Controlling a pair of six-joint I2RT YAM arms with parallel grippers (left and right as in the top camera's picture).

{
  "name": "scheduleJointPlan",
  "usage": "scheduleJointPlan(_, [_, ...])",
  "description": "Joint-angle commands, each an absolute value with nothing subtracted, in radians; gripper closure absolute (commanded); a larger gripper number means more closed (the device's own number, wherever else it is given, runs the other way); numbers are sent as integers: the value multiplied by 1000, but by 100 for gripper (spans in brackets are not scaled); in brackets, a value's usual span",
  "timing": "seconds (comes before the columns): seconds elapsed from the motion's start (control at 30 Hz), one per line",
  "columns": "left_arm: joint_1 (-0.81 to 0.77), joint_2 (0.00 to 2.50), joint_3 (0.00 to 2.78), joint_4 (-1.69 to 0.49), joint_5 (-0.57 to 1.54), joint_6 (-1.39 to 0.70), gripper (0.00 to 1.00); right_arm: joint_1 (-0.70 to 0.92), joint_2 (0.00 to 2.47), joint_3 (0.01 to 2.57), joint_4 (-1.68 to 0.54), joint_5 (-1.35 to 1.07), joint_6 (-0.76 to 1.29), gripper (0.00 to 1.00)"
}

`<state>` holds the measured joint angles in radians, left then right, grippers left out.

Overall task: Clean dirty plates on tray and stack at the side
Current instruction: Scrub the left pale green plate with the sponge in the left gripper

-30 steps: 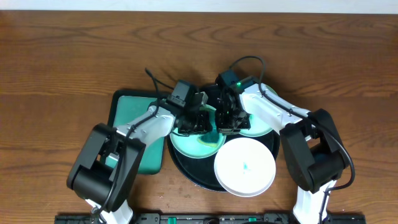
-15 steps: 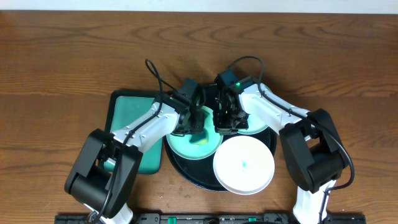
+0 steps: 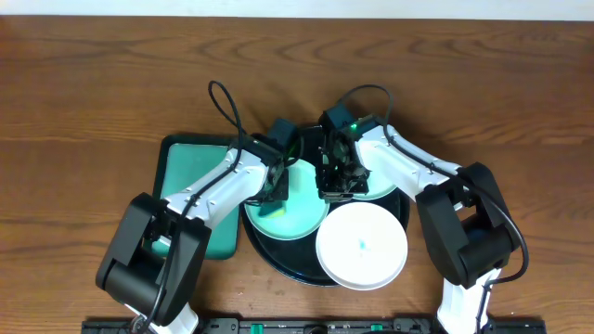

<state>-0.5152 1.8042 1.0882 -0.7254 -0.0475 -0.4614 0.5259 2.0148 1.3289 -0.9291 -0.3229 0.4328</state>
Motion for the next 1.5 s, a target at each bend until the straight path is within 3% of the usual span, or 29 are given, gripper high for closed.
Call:
scheduleJointPlan(0.0, [-464,1880,1001,-820,-349,-503,93,522,2027,1325,-957,-288,414,99])
scheduleJointPlan(0.13, [-464,1880,1001,-829,-222,-450,93,522,2027,1325,-957,-288,414,99])
scheduleJointPlan(0.37, [-470,1880,1001,-764,394,-227,93,522,2027,1325,-957,-289,414,99])
scheduleJointPlan(0.53, [-503,1880,1001,-646,646,-195,92,522,2027,1325,-957,-289,410,99])
scheduleJointPlan(1.03, [-520,1880,1001,-395,769,-245,93,522,2027,1325,-979,-297,410,99])
scheduleJointPlan(1.27, [-474,1880,1003,-363,505,-381,93,522,2027,1325,-1008,-297,410,99])
scheduleJointPlan(1.47, [-422,1840,1031,-513,306,-407,93,522,2027,1325,-1014,-297,410,99])
